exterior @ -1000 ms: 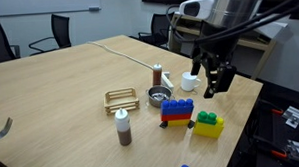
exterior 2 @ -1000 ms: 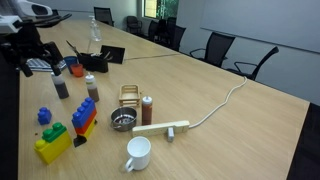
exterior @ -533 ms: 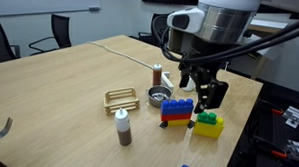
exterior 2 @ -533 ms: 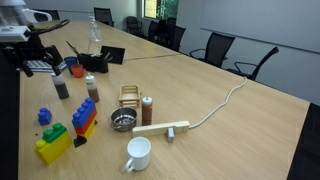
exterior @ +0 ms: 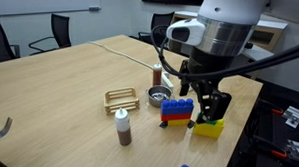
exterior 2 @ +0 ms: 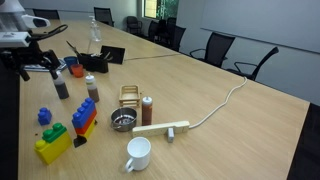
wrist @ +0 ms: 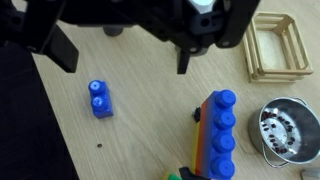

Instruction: Put the blue building block on the right most stack of blocks

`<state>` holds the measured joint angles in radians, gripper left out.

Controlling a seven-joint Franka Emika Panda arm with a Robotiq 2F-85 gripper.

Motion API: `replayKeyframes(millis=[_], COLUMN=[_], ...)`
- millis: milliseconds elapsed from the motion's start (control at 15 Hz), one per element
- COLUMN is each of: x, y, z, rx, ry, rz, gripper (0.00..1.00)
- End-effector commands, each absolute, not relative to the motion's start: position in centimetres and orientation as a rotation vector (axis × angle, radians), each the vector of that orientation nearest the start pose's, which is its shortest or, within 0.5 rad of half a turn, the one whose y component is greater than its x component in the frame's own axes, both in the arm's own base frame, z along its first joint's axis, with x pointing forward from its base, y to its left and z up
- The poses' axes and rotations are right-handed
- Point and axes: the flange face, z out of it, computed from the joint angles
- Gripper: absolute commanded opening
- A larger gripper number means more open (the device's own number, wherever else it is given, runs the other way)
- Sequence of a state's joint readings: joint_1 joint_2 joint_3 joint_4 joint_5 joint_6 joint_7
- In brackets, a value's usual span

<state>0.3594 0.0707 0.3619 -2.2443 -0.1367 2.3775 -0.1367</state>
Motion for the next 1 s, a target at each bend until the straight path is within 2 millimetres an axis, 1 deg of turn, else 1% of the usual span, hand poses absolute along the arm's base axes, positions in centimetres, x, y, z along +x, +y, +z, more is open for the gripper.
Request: replayKeyframes(millis=[0,200,333,400,467,533,667,867,933], x=[40.0,39.0,38.4,38.2,38.2,37.8,37.9,38.1,38.1], y=[37.4,39.4,40.5,40.9,41.2,40.6,41.0,41.1,41.1], z=[31.7,28.6,27.1,26.5,26.1,26.3,25.8,25.9,25.4], rx=[-2.729,-2.615,-2.555,-2.55,-2.562,-2.576,-2.567,-2.566,-2.547], ry=[-1.622,-1.774,-1.822,-1.818,-1.777,-1.775,-1.77,-1.768,-1.772], rz=[-0.115,-0.037,-0.014,-0.011,-0.014,0.012,0.009,0.002,0.028], gripper=[1.0,1.0,1.0,1.0,1.0,1.0,1.0,1.0,1.0])
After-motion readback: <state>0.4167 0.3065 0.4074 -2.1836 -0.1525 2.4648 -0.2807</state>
